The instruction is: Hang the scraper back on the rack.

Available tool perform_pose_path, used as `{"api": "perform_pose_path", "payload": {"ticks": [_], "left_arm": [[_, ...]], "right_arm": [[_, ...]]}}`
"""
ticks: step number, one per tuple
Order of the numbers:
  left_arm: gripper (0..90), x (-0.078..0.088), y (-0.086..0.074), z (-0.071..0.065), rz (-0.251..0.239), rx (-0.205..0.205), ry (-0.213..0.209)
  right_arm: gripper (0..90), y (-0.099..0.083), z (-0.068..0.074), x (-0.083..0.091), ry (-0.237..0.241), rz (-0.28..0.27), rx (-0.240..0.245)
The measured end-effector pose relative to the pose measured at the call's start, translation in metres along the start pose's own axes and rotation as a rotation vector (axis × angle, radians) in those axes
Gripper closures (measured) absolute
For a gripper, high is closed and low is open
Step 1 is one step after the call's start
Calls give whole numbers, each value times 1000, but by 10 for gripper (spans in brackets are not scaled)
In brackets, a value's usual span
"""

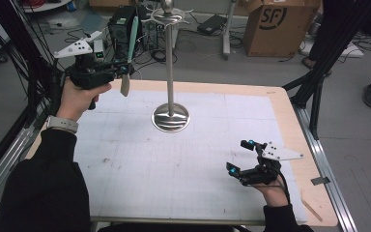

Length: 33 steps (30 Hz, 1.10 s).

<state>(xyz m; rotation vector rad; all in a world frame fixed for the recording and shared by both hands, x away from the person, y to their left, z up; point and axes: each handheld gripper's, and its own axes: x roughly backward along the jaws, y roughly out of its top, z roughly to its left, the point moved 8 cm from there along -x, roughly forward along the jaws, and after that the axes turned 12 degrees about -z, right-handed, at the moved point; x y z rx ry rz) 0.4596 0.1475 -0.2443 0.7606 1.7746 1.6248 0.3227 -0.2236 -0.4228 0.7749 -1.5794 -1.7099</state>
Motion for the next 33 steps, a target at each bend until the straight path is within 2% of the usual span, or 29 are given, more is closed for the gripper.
{"api": "perform_pose_path", "payload": {"ticks": [4, 9, 13, 33], "left_arm": [[804, -3, -1, 1, 8, 5, -3], [804, -8, 0, -3, -10, 13, -8], [803, -12, -1, -2, 2, 11, 6], [802, -20, -9, -6, 32, 17, 4]], "right_arm": [[4, 0, 0, 0, 2, 1, -2], [4, 0, 1, 0, 8, 0, -5], [3, 0, 0, 1, 10, 1, -7], [4, -1, 0, 2, 10, 6, -8]]}}
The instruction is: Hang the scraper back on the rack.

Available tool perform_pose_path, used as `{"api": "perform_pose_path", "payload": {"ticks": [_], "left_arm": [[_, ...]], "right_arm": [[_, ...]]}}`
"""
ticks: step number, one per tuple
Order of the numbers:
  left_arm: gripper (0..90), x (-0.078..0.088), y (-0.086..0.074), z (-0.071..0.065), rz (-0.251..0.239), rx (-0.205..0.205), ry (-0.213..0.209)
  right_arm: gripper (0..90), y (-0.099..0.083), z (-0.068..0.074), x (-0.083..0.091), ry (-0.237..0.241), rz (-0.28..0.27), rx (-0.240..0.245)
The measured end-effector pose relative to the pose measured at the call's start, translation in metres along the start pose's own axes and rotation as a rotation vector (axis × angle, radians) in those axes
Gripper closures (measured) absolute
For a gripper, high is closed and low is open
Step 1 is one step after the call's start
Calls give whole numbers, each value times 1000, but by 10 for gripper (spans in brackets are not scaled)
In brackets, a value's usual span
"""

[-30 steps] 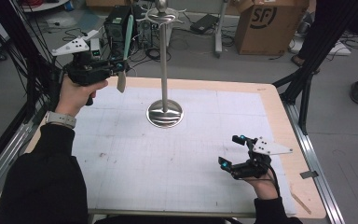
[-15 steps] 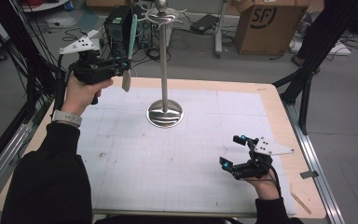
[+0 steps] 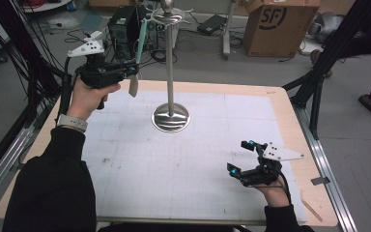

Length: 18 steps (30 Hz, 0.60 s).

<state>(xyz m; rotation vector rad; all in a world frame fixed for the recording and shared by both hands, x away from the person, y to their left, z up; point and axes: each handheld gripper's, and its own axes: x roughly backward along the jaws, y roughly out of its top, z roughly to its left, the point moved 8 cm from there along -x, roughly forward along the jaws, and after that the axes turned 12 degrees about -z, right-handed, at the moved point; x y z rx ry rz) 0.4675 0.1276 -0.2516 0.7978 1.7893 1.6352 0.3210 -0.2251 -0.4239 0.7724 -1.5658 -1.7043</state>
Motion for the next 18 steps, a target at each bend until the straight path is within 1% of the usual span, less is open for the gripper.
{"api": "perform_pose_path", "payload": {"ticks": [4, 6, 13, 18], "left_arm": [[802, -2, -1, -2, 0, 2, -7], [802, -3, -3, -2, 7, -1, -2], [801, -11, -8, -3, 9, -1, 4], [799, -18, -9, -5, 17, 6, 26]], "right_arm": [[4, 0, 0, 0, 4, 0, 2], [4, 0, 0, 0, 1, 1, 2], [4, -2, 0, -1, 3, 8, 3], [4, -2, 0, -1, 6, 7, 6]]}}
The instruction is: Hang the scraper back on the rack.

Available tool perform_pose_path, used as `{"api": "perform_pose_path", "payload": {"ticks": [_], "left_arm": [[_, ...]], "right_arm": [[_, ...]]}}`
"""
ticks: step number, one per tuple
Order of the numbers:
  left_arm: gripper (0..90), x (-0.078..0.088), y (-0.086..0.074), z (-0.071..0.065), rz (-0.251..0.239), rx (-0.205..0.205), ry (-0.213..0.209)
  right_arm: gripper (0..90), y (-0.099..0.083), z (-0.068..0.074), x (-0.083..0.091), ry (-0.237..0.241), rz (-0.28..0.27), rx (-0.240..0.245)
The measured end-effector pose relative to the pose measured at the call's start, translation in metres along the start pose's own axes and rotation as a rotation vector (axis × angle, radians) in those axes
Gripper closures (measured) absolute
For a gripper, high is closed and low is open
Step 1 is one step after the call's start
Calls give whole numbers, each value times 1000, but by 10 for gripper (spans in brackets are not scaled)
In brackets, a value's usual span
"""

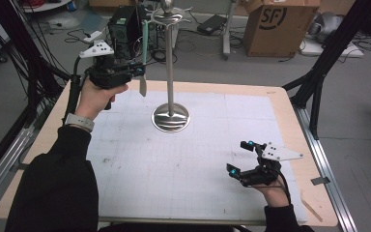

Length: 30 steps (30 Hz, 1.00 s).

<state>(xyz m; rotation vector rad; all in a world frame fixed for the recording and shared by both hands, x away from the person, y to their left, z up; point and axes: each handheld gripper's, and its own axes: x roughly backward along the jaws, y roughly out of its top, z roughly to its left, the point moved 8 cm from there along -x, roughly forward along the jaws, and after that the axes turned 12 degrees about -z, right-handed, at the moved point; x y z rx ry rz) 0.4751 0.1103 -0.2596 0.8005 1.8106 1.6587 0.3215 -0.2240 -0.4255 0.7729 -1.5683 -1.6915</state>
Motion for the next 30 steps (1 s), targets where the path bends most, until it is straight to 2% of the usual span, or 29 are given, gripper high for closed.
{"api": "perform_pose_path", "payload": {"ticks": [2, 4, 6, 9, 10, 13, 15, 17, 18, 21, 22, 25, 30], "left_arm": [[795, -4, -1, -1, -4, -5, 16], [786, -6, -4, -1, 8, -33, 28], [735, -7, -5, -1, -4, -53, 36], [628, -4, -1, -2, -40, -49, 14], [583, -2, 0, -3, -52, -46, -7], [396, 2, 1, -5, -59, -47, -34], [342, 5, -1, -10, -61, -37, -56], [232, 8, -3, -14, -57, -31, -69], [210, 9, -4, -16, -55, -34, -73], [135, 17, -6, -28, -74, -6, -134], [128, 19, -7, -31, -78, -12, -147], [124, 26, -12, -35, -82, -23, -147], [89, 38, -26, -40, -81, -6, -144]], "right_arm": [[3, 0, 1, 0, 1, 2, -4], [4, 0, 0, 0, 1, 1, 0], [3, -1, 1, 0, 6, 3, -3], [4, 0, 1, 0, 10, 4, -5], [3, 0, 1, 0, 11, 2, -3], [3, 1, 3, 0, 16, -5, 2], [4, 0, 4, -1, 18, 0, 5], [3, -1, 4, -2, 19, 2, 12], [3, -1, 5, -3, 17, 1, 13], [3, 0, 5, -2, 17, -1, 7], [3, 1, 4, -2, 14, -6, 10], [3, 2, 4, -1, 8, -14, 3], [3, 2, 4, 0, 8, -18, 7]]}}
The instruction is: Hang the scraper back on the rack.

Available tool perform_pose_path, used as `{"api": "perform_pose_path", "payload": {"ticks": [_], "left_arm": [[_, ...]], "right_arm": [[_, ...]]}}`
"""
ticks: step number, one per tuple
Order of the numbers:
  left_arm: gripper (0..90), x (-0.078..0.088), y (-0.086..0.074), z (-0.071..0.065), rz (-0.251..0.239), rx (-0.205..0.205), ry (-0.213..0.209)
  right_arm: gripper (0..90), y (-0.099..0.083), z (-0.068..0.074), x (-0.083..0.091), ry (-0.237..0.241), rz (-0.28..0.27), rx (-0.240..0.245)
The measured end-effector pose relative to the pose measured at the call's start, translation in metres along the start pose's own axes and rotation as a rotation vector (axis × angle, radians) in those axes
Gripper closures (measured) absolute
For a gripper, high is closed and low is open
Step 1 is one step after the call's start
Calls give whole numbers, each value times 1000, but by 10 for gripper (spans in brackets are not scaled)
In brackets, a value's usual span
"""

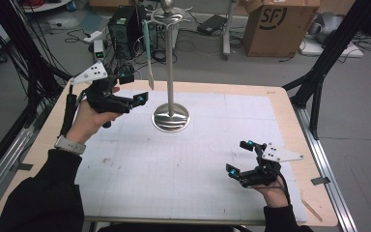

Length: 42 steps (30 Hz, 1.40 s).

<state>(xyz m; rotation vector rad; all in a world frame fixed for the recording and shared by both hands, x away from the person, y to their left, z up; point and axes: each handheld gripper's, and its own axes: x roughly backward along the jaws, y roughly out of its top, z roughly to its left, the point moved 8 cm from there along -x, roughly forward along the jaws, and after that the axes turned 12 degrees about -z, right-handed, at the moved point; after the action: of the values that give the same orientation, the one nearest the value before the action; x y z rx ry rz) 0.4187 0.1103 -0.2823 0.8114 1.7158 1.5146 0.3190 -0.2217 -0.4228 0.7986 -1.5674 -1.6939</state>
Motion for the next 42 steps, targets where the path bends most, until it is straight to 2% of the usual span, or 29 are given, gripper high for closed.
{"api": "perform_pose_path", "payload": {"ticks": [2, 7, 9, 12, 14, 20, 22, 24, 26, 30, 32, 38, 42], "left_arm": [[72, 6, -8, -3, -4, -3, -1], [63, 20, -26, -4, -15, 22, 11], [62, 26, -34, -5, -9, -25, 55], [17, 35, -42, -14, -38, -41, 41], [17, 39, -46, -18, -49, -45, 36], [17, 53, -65, -28, -54, -51, 32], [17, 58, -70, -28, -63, -60, 42], [17, 65, -74, -26, -60, -86, 71], [17, 72, -76, -27, -88, -102, 82], [17, 84, -89, -23, -86, -92, 102], [17, 90, -97, -20, -61, -74, 119], [17, 109, -116, -16, -61, -35, 146], [17, 122, -127, -13, -49, -22, 172]], "right_arm": [[3, 0, 0, -1, 0, -1, 2], [3, -2, 1, -2, -3, 11, 1], [3, -2, 1, -2, -3, 8, 4], [3, -1, 1, -3, -1, 3, -1], [3, 0, 2, -2, 3, -6, 1], [3, 2, 3, -2, 9, -17, -1], [3, 2, 4, -1, 13, -21, -5], [3, 3, 3, -1, 12, -28, -2], [3, 3, 4, -1, 12, -29, -9], [3, 3, 4, -2, 13, -32, -9], [3, 3, 4, -2, 14, -28, -12], [3, 3, 5, -2, 14, -29, -13], [3, 3, 4, -2, 13, -34, -12]]}}
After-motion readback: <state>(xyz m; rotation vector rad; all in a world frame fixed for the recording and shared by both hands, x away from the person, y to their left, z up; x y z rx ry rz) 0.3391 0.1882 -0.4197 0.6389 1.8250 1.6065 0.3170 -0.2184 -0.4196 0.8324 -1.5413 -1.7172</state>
